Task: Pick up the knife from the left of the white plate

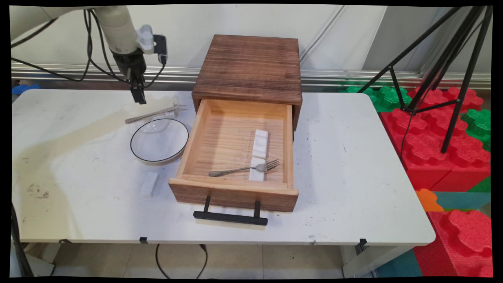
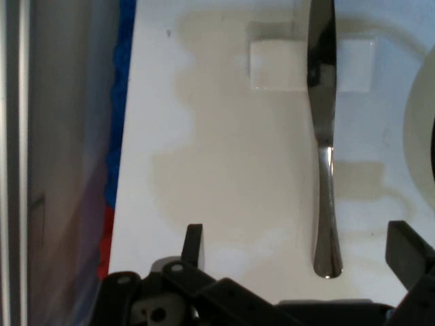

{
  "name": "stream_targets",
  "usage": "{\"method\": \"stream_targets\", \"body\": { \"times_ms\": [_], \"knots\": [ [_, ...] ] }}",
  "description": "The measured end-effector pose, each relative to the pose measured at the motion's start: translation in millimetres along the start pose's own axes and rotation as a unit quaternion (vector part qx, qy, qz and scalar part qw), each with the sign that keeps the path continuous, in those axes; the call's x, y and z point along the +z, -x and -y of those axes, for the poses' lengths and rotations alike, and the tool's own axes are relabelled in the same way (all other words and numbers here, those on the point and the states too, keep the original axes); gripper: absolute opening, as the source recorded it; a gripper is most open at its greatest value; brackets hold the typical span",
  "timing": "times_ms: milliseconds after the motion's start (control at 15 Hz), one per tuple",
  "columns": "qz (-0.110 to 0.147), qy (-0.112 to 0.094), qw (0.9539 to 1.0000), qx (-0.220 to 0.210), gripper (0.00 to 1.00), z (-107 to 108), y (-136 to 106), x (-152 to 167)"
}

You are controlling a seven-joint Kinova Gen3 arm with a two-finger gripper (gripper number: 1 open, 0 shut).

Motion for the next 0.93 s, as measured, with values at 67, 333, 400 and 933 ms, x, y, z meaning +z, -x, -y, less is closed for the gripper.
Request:
{"method": "stream_targets", "body": {
  "times_ms": [67, 333, 400, 933],
  "knots": [
    [0.004, 0.005, 1.0000, 0.006, 1.00, 1, -3, 6],
    [0.015, 0.025, 0.9992, 0.029, 1.00, 5, -15, 29],
    [0.016, 0.029, 0.9989, 0.032, 1.00, 6, -18, 34],
    [0.014, 0.051, 0.9976, 0.045, 1.00, 13, -37, 61]
  ]
}}
